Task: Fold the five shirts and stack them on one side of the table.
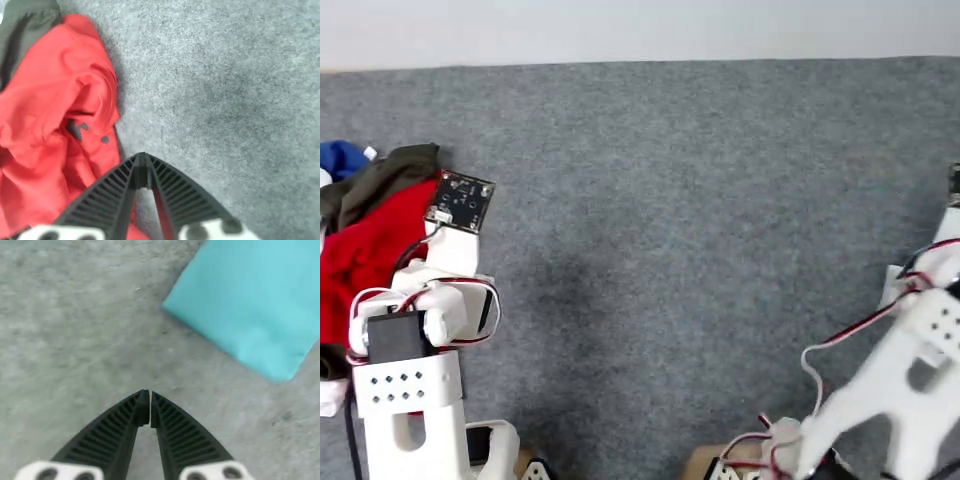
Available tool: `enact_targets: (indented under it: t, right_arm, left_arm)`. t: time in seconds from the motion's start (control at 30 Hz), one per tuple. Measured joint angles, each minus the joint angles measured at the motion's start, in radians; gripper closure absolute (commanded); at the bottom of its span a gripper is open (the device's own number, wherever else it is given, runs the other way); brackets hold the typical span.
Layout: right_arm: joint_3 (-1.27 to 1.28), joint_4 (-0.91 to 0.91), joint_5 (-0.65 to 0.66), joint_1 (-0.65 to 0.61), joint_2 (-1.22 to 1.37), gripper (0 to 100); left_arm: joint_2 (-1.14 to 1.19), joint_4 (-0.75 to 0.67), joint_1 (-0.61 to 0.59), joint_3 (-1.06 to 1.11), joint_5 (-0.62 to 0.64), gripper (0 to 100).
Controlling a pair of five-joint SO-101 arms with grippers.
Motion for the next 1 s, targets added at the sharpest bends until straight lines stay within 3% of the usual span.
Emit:
enact_targets:
  t: [0.2,0.47,0.63,0.77,1.0]
  right_arm:
    - [0.0,0.172,-0.075,-0.083,-0.138,98.9]
    - [0.0,0.334,-0.14,-0.127,-0.267,98.9]
    - [0.0,0.348,-0.152,-0.127,-0.341,98.9]
    - [0.0,0.348,-0.155,-0.127,-0.402,98.9]
    - [0.038,0.348,-0.155,-0.127,-0.483,98.9]
  left_arm:
    - [0.0,0.063,0.0,-0.103,0.107,100]
    - [0.0,0.172,0.0,-0.233,0.121,100]
    - [0.0,0.279,0.0,-0.37,0.114,99]
    - [0.017,0.287,-0.014,-0.468,0.107,99]
    - [0.287,0.287,-0.155,-0.655,0.106,96]
